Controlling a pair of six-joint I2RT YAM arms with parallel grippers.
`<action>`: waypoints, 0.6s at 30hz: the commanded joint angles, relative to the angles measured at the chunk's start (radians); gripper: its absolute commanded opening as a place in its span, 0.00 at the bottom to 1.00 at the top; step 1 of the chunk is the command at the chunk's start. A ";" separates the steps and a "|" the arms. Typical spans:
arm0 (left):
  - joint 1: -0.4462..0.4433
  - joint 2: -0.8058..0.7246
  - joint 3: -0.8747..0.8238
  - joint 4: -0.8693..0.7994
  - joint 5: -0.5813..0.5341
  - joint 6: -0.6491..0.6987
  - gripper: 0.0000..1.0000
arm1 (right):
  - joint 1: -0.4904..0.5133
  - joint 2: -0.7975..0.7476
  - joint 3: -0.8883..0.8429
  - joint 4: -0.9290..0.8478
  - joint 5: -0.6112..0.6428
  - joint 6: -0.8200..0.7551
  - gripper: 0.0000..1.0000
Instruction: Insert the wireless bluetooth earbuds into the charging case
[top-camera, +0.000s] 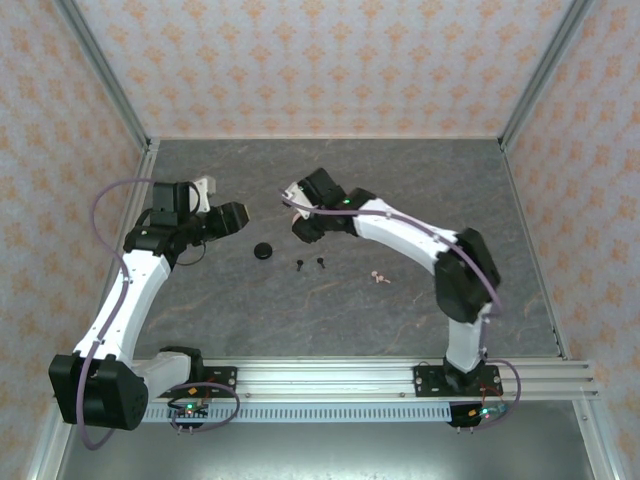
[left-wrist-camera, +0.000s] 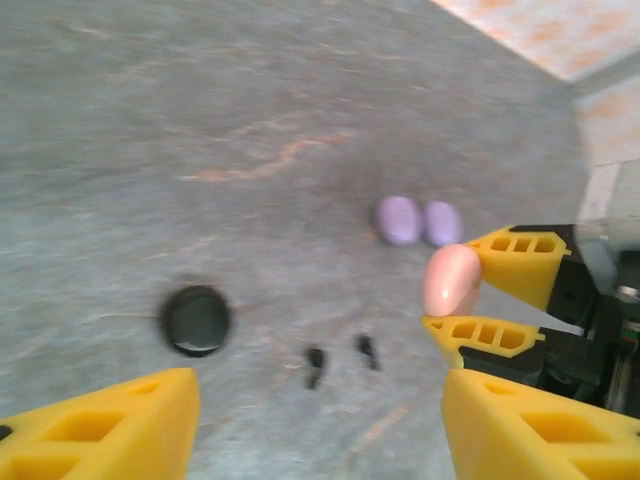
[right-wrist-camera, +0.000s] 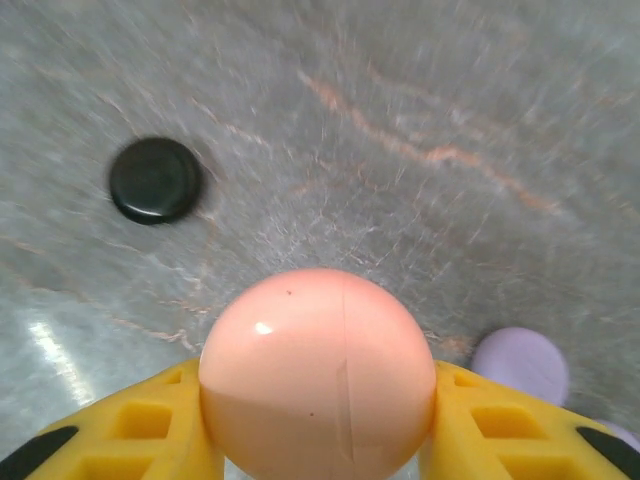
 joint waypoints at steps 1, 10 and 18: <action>0.002 0.014 0.097 0.111 0.316 -0.035 0.65 | -0.001 -0.185 -0.089 0.131 -0.053 -0.025 0.44; -0.109 0.068 0.250 0.076 0.447 -0.055 0.65 | 0.007 -0.409 -0.182 0.235 -0.089 -0.068 0.44; -0.190 0.118 0.270 0.131 0.430 -0.102 0.64 | 0.025 -0.426 -0.188 0.259 -0.107 -0.111 0.44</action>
